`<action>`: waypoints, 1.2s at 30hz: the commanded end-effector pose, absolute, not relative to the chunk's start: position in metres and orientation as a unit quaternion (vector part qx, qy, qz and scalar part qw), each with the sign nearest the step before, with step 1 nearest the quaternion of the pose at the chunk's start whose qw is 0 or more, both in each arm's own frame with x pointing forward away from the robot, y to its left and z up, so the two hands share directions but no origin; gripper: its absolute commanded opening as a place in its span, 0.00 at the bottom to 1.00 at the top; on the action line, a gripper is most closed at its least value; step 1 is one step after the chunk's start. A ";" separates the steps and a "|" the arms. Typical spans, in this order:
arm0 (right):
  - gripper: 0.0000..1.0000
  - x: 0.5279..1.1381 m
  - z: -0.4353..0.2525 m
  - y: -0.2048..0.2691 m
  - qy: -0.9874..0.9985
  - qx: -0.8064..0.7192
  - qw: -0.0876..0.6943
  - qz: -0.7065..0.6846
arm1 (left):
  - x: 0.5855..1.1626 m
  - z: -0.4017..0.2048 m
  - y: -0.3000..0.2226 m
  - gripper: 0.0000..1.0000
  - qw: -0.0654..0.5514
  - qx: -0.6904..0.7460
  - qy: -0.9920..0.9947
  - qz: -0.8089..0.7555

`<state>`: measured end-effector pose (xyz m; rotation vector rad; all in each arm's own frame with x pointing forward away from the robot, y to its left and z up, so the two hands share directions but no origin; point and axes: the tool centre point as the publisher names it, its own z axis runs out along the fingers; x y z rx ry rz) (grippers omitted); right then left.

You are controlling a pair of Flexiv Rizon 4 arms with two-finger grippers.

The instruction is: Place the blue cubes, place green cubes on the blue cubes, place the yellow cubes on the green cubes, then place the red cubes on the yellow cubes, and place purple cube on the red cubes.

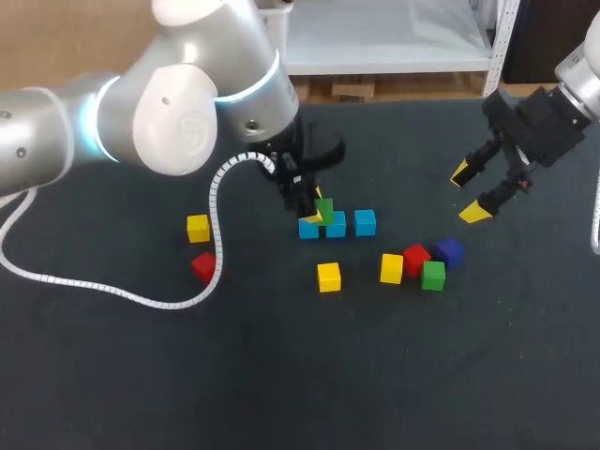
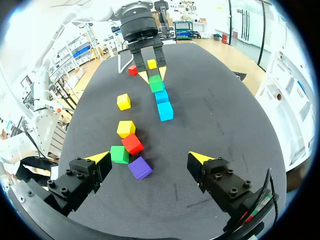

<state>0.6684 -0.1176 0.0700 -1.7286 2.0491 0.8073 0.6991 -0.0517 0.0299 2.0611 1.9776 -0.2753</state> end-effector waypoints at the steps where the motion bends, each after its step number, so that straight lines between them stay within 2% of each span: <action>1: 1.00 0.669 0.070 -0.117 0.721 -0.608 0.171 0.284 | 0.702 0.030 -0.053 0.14 0.132 0.713 0.682 -0.095; 20: 1.00 0.669 0.070 -0.117 0.721 -0.608 0.171 0.284 | 0.701 0.028 -0.053 0.20 0.132 0.710 0.685 -0.099; 36: 1.00 0.669 0.070 -0.117 0.721 -0.608 0.171 0.284 | 0.703 0.028 -0.051 0.21 0.132 0.709 0.686 -0.098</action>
